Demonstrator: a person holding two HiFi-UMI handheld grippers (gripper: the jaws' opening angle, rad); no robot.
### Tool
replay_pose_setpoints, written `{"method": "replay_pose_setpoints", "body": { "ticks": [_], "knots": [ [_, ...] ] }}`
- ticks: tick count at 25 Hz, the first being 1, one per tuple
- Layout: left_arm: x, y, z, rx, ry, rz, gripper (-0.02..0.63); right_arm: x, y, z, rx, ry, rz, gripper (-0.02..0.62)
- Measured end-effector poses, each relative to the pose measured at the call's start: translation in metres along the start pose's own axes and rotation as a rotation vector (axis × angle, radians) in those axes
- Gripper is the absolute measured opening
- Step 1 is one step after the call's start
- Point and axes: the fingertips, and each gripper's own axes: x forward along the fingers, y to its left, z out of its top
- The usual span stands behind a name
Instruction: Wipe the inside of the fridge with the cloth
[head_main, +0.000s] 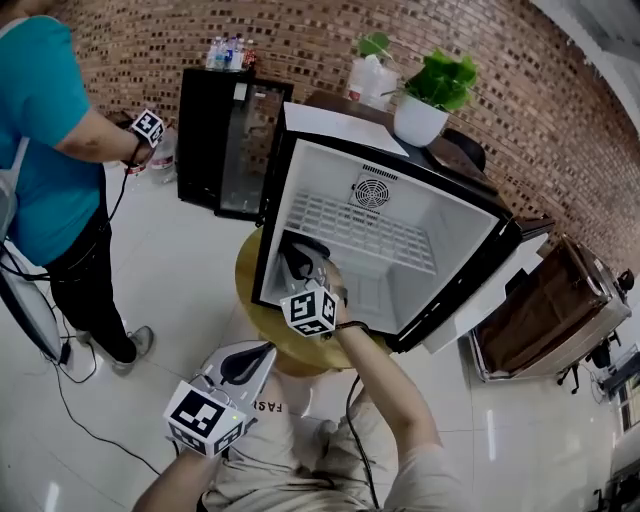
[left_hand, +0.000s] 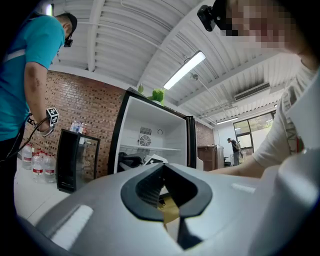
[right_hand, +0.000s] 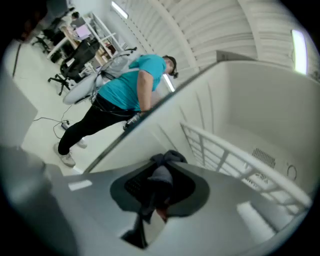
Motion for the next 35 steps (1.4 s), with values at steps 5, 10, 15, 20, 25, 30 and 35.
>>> {"method": "replay_pose_setpoints", "body": {
  "ticks": [5, 10, 15, 20, 25, 30, 35],
  "knots": [
    [0.002, -0.006, 0.000, 0.002, -0.004, 0.007, 0.000, -0.020, 0.005, 0.012, -0.083, -0.048, 0.012, 0.058],
    [0.005, -0.010, -0.001, 0.015, 0.005, -0.001, 0.000, 0.001, -0.038, -0.057, -0.107, 0.155, -0.147, 0.058],
    [0.004, -0.006, -0.003, 0.013, 0.007, 0.005, 0.000, 0.054, -0.045, -0.099, -0.215, 0.298, -0.159, 0.058],
    [0.004, -0.001, -0.005, 0.005, 0.007, 0.012, 0.000, 0.086, -0.026, -0.096, -0.147, 0.323, -0.050, 0.058],
    [0.005, -0.002, -0.001, 0.008, -0.001, 0.010, 0.000, 0.048, 0.004, -0.052, -0.091, 0.180, 0.062, 0.057],
    [0.007, -0.011, -0.002, 0.002, 0.002, -0.013, 0.000, -0.019, 0.051, -0.014, -0.085, 0.083, 0.300, 0.057],
    [0.008, -0.018, 0.003, 0.016, -0.004, -0.022, 0.000, -0.042, 0.024, -0.014, 0.043, 0.083, 0.270, 0.057]
  ]
}}
